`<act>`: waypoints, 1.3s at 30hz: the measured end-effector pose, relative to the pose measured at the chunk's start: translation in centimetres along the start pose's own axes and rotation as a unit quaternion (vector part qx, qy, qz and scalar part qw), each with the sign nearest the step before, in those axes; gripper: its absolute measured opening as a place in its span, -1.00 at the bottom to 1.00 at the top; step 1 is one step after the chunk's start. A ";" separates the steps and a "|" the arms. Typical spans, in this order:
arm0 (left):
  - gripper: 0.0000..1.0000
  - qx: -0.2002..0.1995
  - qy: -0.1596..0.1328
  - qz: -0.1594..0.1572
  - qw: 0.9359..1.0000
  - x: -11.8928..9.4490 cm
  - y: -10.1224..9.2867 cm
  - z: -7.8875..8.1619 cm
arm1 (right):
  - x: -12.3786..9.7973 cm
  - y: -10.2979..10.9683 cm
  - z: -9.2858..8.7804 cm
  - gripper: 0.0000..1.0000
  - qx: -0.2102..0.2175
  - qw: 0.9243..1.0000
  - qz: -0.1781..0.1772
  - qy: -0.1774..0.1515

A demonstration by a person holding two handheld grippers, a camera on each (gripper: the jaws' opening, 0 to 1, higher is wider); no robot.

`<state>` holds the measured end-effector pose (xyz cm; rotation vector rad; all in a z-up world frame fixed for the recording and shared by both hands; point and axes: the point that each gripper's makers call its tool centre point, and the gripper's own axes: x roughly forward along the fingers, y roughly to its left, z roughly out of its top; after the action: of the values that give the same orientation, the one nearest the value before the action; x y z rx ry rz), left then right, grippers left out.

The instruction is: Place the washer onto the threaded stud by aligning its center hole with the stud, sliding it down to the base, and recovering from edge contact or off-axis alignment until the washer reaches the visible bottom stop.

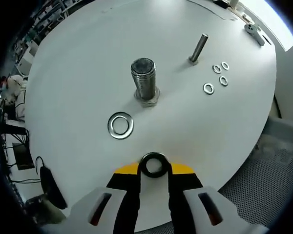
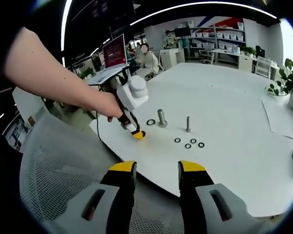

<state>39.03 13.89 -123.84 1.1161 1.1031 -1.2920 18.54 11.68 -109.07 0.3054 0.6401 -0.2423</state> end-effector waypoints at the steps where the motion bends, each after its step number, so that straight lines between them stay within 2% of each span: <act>1: -0.63 0.003 0.000 0.001 1.000 0.6 0.7 0.2 | 0.0 0.0 0.0 -0.26 0.000 1.000 0.000 0.000; 8: -0.63 0.028 -0.002 0.003 1.000 0.3 0.3 0.3 | 0.0 0.2 -0.1 -0.26 -0.002 1.000 0.004 0.002; 12: -0.63 0.040 -0.006 0.004 0.999 -1.8 -1.4 0.3 | 0.0 0.2 0.0 -0.26 -0.002 1.000 0.005 0.003; 13: -0.63 0.044 -0.007 0.004 0.999 -0.8 0.1 0.9 | 0.0 0.2 -0.1 -0.26 -0.002 1.000 0.005 0.004; 17: -0.63 0.080 -0.016 0.009 0.997 -1.3 1.3 2.2 | 0.0 0.2 -0.1 -0.26 -0.002 1.000 0.006 0.003; 20: -0.63 0.095 -0.022 0.008 0.995 -2.9 0.3 2.6 | 0.0 0.2 -0.1 -0.26 -0.002 1.000 0.007 0.004; 28: -0.63 0.128 -0.034 0.008 0.991 -4.8 1.3 4.6 | 0.1 0.3 -0.1 -0.26 -0.002 1.000 0.009 0.004; 30: -0.63 0.131 -0.043 0.008 0.990 -6.1 0.7 5.2 | 0.0 0.3 -0.1 -0.26 -0.003 1.000 0.009 0.004; 34: -0.63 0.142 -0.058 0.010 0.988 -6.5 1.6 7.3 | 0.0 0.3 -0.1 -0.26 -0.003 1.000 0.010 0.004; 39: -0.63 0.151 -0.064 0.011 0.986 -6.6 1.4 8.6 | 0.1 0.2 -0.1 -0.26 -0.002 1.000 0.009 0.003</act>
<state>40.37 6.24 -116.13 1.2429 0.8154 -1.5260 18.59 11.94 -109.14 0.3080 0.6431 -0.2222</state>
